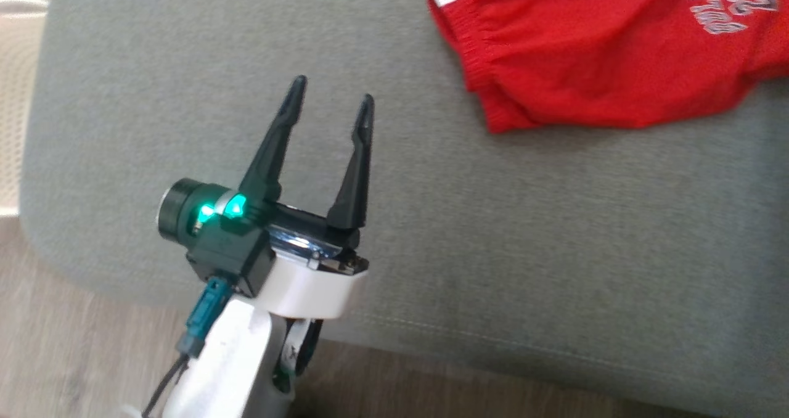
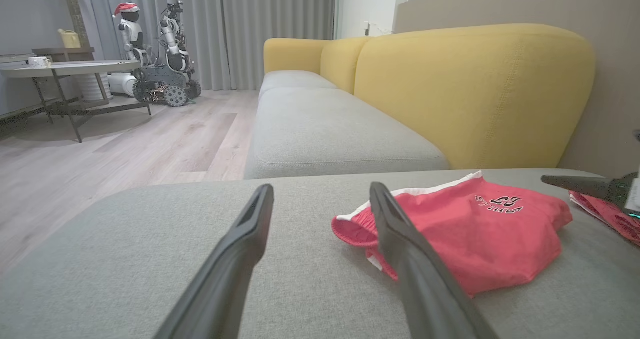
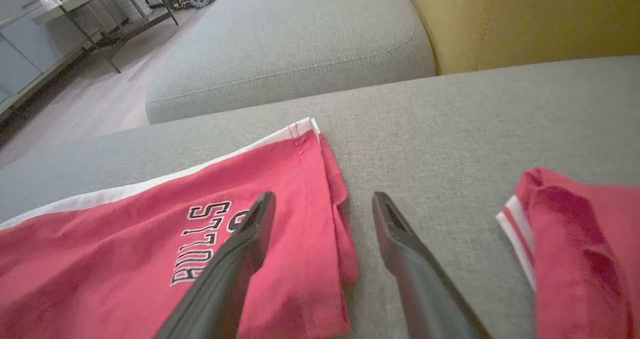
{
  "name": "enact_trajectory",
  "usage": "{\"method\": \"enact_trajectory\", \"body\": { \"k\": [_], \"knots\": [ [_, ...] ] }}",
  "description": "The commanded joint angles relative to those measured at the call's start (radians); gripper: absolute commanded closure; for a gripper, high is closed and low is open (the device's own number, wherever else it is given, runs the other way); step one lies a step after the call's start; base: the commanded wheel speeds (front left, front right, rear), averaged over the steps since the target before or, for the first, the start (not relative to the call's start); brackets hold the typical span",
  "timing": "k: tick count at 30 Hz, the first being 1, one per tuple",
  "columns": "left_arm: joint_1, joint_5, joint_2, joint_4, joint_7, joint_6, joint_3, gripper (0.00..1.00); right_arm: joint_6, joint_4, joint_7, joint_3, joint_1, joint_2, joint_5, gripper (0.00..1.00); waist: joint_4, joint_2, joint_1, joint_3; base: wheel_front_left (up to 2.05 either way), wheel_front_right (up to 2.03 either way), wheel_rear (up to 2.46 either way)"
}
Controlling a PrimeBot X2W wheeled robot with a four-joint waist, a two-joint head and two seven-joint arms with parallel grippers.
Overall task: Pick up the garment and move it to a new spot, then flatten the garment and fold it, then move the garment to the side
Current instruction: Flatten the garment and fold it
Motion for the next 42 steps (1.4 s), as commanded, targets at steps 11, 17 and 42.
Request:
{"method": "enact_trajectory", "body": {
  "k": [11, 17, 42],
  "knots": [
    [-0.023, 0.006, 0.002, -0.056, -0.005, 0.030, -0.056, 0.00, 0.006, 0.282, 0.153, -0.042, -0.178, -0.086, -0.133, 0.00, 0.107, 0.0000, 0.0000, 0.031, 0.00, 0.00, 0.00],
    [-0.027, 0.013, 0.002, -0.045, -0.005, 0.033, -0.050, 0.00, 0.006, 0.356, 0.185, -0.035, -0.201, -0.059, -0.100, 1.00, 0.103, 0.0000, 0.0000, 0.017, 0.00, 0.00, 0.00],
    [0.036, 0.054, 0.002, 0.010, -0.005, -0.019, -0.024, 0.00, 0.006, 0.140, 0.051, 0.113, -0.145, -0.074, -0.068, 1.00, -0.058, 0.0000, 0.0000, -0.128, 0.00, 0.00, 0.00]
  ]
}}
